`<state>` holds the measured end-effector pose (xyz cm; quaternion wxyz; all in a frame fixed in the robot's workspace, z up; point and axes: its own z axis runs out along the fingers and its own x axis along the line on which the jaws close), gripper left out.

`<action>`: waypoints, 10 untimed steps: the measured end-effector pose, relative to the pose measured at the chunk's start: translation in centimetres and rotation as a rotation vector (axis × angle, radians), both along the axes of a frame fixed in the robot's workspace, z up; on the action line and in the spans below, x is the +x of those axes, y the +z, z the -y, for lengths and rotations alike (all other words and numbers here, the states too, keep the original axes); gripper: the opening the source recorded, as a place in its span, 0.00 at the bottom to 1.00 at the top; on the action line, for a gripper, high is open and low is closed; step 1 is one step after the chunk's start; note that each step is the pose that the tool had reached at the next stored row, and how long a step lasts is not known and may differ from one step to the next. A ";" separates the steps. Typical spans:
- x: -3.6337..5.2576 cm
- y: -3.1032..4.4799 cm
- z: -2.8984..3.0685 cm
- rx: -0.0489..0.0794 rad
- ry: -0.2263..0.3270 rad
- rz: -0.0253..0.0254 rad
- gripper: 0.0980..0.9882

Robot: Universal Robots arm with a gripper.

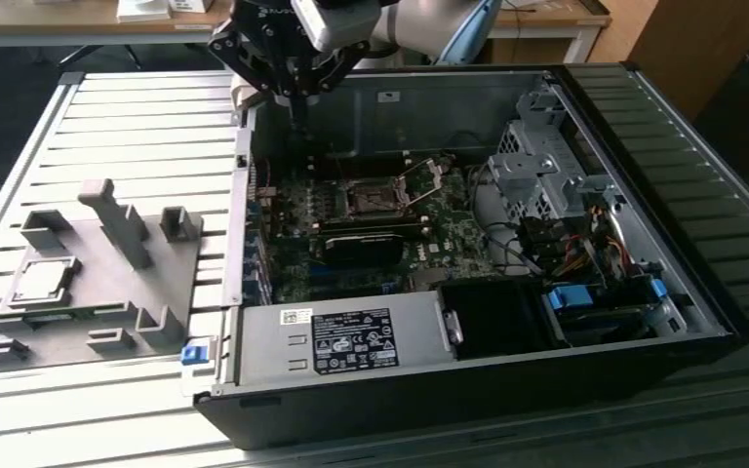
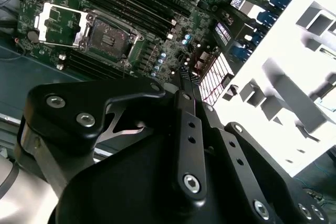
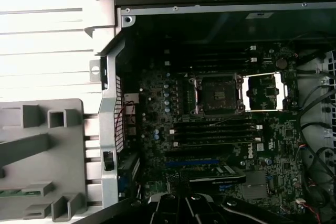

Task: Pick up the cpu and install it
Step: 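Reach for the cpu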

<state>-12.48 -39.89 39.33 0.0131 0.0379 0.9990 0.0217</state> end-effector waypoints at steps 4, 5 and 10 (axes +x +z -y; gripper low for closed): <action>-0.17 0.00 0.00 0.000 0.000 0.0000 0.01; -0.23 0.00 0.00 0.000 0.000 0.0000 0.01; -0.41 0.00 0.00 0.000 0.000 0.0000 0.01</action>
